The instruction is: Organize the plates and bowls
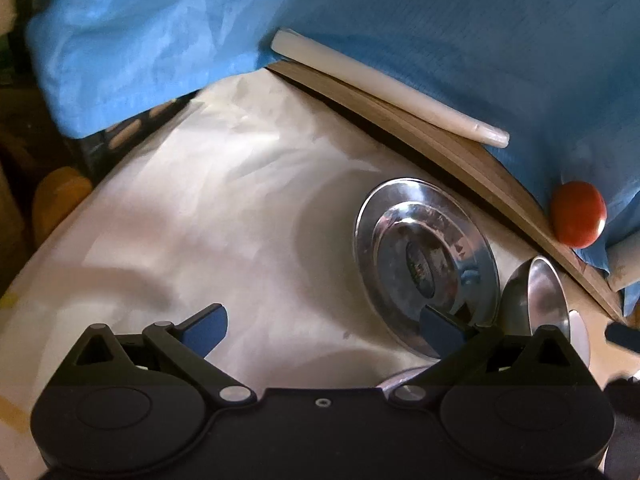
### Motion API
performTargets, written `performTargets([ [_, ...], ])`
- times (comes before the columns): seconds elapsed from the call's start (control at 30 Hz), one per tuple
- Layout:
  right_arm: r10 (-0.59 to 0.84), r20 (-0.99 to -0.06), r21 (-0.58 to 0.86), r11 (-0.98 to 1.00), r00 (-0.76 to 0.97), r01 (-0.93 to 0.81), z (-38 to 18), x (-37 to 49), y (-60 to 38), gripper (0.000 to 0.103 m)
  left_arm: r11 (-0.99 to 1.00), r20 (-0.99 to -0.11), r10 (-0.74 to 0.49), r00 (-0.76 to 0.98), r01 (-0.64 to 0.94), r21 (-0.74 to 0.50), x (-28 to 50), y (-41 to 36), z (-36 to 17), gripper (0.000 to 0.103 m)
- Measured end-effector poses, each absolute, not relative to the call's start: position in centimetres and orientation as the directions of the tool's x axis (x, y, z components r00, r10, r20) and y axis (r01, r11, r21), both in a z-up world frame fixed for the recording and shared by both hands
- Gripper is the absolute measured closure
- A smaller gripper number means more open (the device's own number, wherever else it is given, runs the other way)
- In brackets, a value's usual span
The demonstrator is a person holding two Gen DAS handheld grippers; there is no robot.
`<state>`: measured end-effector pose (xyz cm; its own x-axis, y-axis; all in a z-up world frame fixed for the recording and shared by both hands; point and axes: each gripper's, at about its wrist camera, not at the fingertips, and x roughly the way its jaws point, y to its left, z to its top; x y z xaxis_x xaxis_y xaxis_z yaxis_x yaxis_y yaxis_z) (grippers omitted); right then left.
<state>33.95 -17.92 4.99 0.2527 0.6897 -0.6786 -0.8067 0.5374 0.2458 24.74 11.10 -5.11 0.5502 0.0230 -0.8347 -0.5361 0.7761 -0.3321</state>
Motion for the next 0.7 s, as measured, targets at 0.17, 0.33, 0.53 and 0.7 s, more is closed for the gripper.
performTargets([
  [0.17,0.669,-0.699,0.282,0.582,0.253,-0.762,4.9,37.7,-15.9,0.000,0.787,-0.832,-0.007,0.554,-0.511,-0.346,26.2,10.9,-5.6,0.001],
  [0.33,0.667,-0.715,0.323,0.581,0.210,-0.747,4.1,40.6,-13.5,0.000,0.791,-0.833,-0.030,0.553,-0.496,-0.358,27.0,10.3,-6.2,0.001],
  [0.53,0.648,-0.735,0.313,0.584,0.198,-0.749,2.9,42.0,-10.7,0.001,0.784,-0.833,-0.042,0.552,-0.498,-0.370,27.6,10.3,-6.8,0.001],
  [0.7,0.621,-0.767,0.322,0.589,0.161,-0.741,1.5,42.8,-8.9,0.001,0.790,-0.834,-0.039,0.551,-0.494,-0.364,27.7,10.4,-7.0,0.001],
])
